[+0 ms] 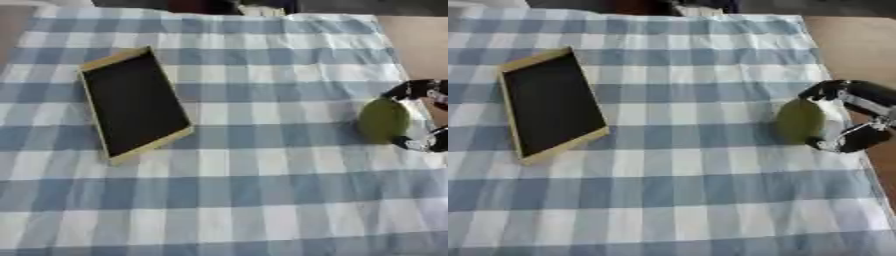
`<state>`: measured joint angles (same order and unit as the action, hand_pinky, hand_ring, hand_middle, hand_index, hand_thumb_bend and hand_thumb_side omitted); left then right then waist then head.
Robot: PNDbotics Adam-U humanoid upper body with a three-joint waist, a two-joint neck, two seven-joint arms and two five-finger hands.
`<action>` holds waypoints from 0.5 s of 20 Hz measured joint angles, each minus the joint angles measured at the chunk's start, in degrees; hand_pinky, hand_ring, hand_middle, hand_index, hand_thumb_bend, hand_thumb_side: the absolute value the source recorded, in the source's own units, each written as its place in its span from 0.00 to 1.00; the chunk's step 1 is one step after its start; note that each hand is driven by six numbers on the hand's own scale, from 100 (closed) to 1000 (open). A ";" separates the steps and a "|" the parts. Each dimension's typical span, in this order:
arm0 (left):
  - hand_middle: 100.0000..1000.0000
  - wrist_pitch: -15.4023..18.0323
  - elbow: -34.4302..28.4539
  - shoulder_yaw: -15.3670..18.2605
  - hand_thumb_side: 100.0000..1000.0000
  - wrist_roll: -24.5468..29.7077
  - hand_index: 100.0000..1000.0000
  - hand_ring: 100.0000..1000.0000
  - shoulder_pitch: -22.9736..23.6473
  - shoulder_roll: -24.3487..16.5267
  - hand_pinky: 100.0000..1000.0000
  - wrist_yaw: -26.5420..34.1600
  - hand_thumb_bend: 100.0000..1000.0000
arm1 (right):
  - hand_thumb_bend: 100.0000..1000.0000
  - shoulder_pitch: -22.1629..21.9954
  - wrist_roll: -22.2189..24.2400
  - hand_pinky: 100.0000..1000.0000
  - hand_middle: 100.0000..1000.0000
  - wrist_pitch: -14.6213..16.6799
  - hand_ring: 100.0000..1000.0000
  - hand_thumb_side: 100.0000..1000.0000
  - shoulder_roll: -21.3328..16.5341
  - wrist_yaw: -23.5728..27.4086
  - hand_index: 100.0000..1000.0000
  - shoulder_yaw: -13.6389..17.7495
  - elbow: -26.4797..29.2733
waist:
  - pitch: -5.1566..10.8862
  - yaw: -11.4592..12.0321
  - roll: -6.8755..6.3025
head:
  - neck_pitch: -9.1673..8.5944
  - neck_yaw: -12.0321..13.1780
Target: Pick up objects on the table and place them in the box.
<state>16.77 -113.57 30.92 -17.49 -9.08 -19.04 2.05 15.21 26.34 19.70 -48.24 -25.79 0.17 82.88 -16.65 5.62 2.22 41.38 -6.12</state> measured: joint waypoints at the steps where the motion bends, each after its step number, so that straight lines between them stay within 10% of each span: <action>1: 0.69 -0.01 0.00 0.00 0.44 0.01 0.83 0.45 0.00 0.01 0.63 0.01 0.00 | 0.30 0.22 0.16 0.81 0.81 0.04 0.82 0.13 0.23 -0.06 0.91 -0.07 -0.63 | -0.02 0.05 0.00 | -0.12 0.00; 10: 0.69 -0.10 0.00 0.00 0.44 0.14 0.83 0.45 -0.02 0.47 0.63 0.03 0.00 | 0.11 1.55 -1.16 0.70 0.56 0.74 0.66 0.00 1.90 -0.26 0.75 -0.30 -3.22 | -0.13 0.20 -0.01 | -0.14 0.00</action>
<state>16.67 -113.57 30.92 -17.35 -9.09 -18.58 2.08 16.76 25.18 20.44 -46.34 -26.05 -0.13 79.66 -16.78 5.82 2.21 41.24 -6.12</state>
